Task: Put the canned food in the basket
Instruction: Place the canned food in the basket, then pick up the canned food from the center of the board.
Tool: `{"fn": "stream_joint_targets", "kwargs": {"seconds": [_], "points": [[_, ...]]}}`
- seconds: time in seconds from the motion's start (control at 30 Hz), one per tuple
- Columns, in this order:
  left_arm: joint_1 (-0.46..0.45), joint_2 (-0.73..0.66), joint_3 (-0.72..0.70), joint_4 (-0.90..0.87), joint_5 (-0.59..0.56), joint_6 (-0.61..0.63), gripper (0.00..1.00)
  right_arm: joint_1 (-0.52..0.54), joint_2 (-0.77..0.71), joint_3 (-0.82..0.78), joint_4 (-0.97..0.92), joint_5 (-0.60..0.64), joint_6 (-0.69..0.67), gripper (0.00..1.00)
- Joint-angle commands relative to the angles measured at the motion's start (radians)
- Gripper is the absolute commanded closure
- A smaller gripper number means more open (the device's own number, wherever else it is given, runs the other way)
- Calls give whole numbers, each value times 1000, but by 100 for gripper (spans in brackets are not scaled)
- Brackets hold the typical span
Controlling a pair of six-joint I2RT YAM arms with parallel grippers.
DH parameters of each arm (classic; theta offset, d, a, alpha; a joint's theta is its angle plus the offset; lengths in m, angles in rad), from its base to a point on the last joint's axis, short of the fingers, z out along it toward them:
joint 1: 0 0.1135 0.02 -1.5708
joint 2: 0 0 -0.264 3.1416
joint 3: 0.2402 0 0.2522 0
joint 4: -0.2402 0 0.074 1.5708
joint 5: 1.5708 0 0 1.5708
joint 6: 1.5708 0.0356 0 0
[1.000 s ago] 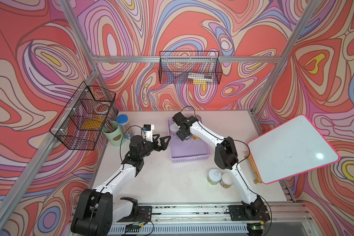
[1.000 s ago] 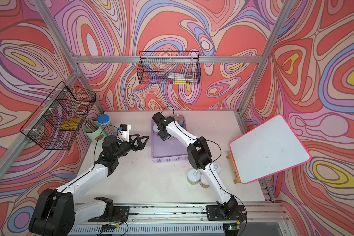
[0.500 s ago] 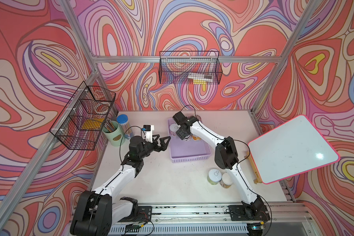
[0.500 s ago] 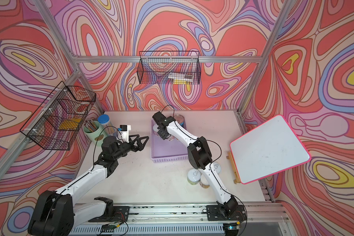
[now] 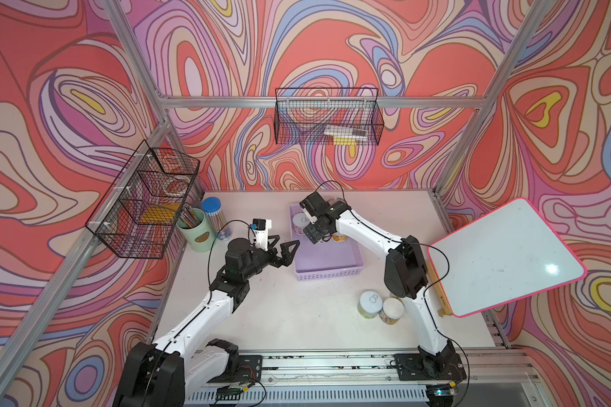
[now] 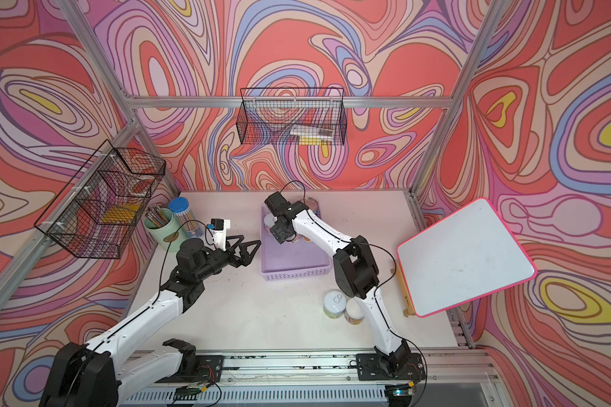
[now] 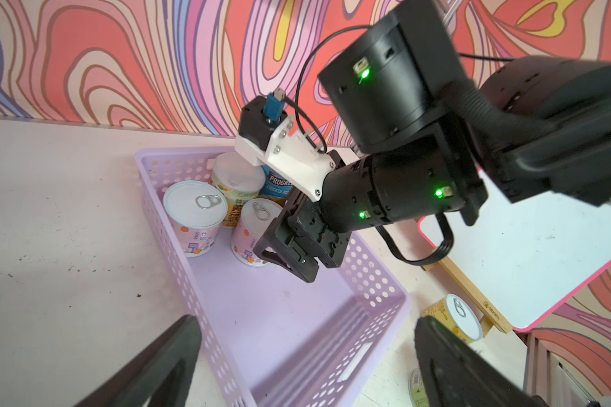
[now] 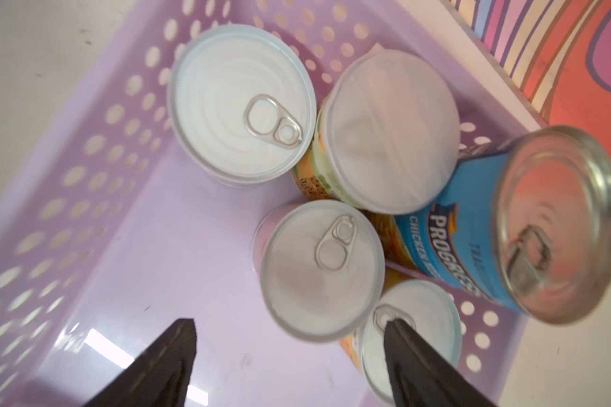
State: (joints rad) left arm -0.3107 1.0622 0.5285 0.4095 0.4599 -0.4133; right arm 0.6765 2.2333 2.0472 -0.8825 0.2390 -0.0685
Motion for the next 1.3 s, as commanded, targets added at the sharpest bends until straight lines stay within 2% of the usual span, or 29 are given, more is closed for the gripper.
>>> {"fn": "stream_joint_targets", "kwargs": {"seconds": [0.0, 0.2, 0.5, 0.63, 0.77, 0.9, 1.13, 1.27], "points": [[-51, -40, -45, -57, -52, 46, 1, 4, -135, -110, 99, -66, 70, 14], [-124, -85, -60, -77, -78, 50, 1, 4, -325, -381, 198, -106, 156, 14], [-245, -67, -36, -126, -129, 106, 1, 3, -583, -709, 279, -139, 269, 9], [-291, -35, -30, -123, -146, 130, 1, 3, -701, -841, 333, -134, 386, 8], [-345, 7, 13, -124, -160, 155, 1, 3, -810, -970, 395, -144, 523, 2], [-389, 60, 36, -94, -161, 162, 1, 3, -892, -1043, 352, -84, 623, 2], [-465, 174, 98, -62, -165, 180, 1, 1, -1003, -1100, 220, 25, 660, 2], [-511, 239, 141, -52, -171, 191, 1, -1, -1011, -1089, 128, 123, 695, 2]]}}
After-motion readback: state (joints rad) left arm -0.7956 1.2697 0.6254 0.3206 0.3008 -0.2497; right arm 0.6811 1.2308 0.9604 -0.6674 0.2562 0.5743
